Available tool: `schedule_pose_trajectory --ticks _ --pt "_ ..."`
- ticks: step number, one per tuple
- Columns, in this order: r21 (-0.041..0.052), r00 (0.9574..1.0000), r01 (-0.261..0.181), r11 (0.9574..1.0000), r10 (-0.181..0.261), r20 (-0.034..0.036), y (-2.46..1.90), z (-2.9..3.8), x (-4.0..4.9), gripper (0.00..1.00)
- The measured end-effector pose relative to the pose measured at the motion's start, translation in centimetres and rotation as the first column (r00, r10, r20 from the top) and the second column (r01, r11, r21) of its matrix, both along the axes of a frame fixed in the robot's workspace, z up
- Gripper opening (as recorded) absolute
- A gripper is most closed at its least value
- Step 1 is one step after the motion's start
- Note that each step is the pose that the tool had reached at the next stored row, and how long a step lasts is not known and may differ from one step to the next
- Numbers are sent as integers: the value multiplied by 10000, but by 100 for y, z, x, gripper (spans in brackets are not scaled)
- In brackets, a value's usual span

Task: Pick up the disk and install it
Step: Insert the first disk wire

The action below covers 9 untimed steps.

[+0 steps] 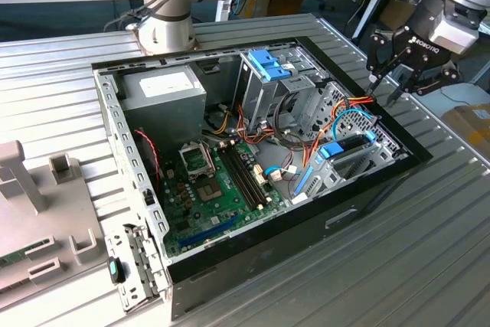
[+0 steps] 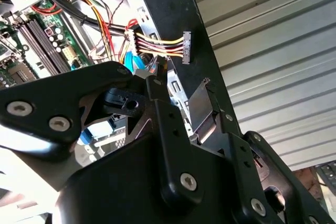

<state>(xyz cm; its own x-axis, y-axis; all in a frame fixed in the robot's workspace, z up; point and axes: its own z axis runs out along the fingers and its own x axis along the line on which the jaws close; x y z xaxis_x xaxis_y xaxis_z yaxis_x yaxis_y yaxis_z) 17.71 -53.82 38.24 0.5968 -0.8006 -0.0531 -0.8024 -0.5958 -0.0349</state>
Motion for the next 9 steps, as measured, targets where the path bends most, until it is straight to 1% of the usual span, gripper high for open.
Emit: schedule_pose_trajectory --ticks 3,4,6,8,9 --pt "-3 9997 -259 9997 259 0 0 -18 12 44" --pt "0 9993 -374 9993 374 0 -1 -37 13 44" --pt "-1 9976 -696 9976 696 0 0 -68 19 44" --pt "-3 9962 -876 9962 876 0 3 -73 26 44" --pt "-2 9957 -926 9957 926 -1 15 -74 35 44"
